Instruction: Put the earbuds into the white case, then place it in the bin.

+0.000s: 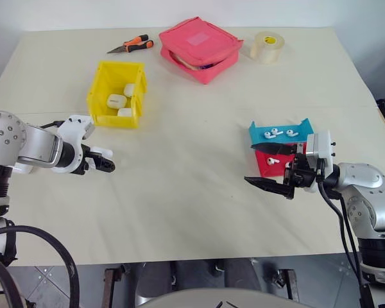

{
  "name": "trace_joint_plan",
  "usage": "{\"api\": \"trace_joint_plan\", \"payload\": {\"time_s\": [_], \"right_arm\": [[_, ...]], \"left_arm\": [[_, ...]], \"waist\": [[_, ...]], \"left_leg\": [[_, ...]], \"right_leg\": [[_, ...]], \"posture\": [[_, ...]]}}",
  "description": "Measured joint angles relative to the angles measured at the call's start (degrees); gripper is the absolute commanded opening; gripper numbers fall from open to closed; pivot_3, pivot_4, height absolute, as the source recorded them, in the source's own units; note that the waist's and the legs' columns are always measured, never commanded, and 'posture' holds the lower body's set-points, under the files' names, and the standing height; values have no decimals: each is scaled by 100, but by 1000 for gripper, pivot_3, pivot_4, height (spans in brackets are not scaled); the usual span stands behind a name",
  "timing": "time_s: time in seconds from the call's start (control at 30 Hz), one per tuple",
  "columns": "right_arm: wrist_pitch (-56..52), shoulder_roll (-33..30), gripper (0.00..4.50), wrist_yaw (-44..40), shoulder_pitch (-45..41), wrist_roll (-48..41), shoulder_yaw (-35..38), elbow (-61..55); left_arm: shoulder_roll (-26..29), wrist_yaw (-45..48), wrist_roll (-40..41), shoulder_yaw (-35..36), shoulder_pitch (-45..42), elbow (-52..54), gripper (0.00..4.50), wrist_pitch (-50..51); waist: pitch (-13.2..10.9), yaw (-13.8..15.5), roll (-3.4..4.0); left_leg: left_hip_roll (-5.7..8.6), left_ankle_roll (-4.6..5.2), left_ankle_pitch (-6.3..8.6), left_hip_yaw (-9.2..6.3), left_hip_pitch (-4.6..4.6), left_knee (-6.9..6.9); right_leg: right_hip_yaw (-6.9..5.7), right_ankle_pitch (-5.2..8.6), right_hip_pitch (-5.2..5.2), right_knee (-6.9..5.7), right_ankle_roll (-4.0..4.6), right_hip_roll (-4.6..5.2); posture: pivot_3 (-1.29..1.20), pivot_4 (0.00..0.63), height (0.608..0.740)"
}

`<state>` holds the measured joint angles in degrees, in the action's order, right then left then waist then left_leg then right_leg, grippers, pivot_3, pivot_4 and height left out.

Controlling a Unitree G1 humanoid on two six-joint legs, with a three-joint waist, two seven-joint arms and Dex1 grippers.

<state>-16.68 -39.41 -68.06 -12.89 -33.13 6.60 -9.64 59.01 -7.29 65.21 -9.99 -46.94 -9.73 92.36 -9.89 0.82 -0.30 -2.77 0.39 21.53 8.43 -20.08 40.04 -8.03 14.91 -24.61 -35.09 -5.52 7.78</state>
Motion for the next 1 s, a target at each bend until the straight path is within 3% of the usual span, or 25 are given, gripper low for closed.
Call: {"api": "trace_joint_plan", "payload": {"time_s": [0.03,0.13,0.47,0.67,0.9,1.0], "right_arm": [[0,0,4500,0,-3,1,0,0],[0,-3,4500,3,-5,3,0,0],[11,-44,4500,14,54,16,6,-3],[39,-150,4500,25,85,33,75,-24],[33,-216,4500,122,280,27,171,-157],[31,-220,4500,142,282,29,171,-159]], "left_arm": [[-11,3,-9,-8,-4,6,4463,-1],[-41,13,-87,-32,-7,27,3859,-7],[-144,138,-655,46,127,305,787,-51],[-8,885,-999,425,811,1156,787,-252],[1065,2472,-1461,617,2051,2463,787,-1171],[1179,2760,-1582,1019,2134,2478,963,-1216]], "waist": [[0,8,1],[2,33,3],[2,62,3],[2,34,3],[-3,-18,-4],[-3,-8,-3]], "left_leg": [[0,0,0,1,0,0],[1,0,0,5,3,0],[4,0,1,7,0,1],[1,-3,2,10,-1,0],[-8,-12,7,25,-12,-6],[-9,-11,7,30,-12,-5]], "right_leg": [[2,0,0,0,0,0],[8,-1,0,-1,-2,-1],[10,-4,0,3,-7,-1],[12,-4,-5,4,-6,-4],[25,-2,-34,2,-3,-17],[27,-2,-36,2,-3,-18]], "posture": [[0,150,740],[0,150,740],[0,150,740],[0,150,740],[0,150,740],[0,150,740]]}}
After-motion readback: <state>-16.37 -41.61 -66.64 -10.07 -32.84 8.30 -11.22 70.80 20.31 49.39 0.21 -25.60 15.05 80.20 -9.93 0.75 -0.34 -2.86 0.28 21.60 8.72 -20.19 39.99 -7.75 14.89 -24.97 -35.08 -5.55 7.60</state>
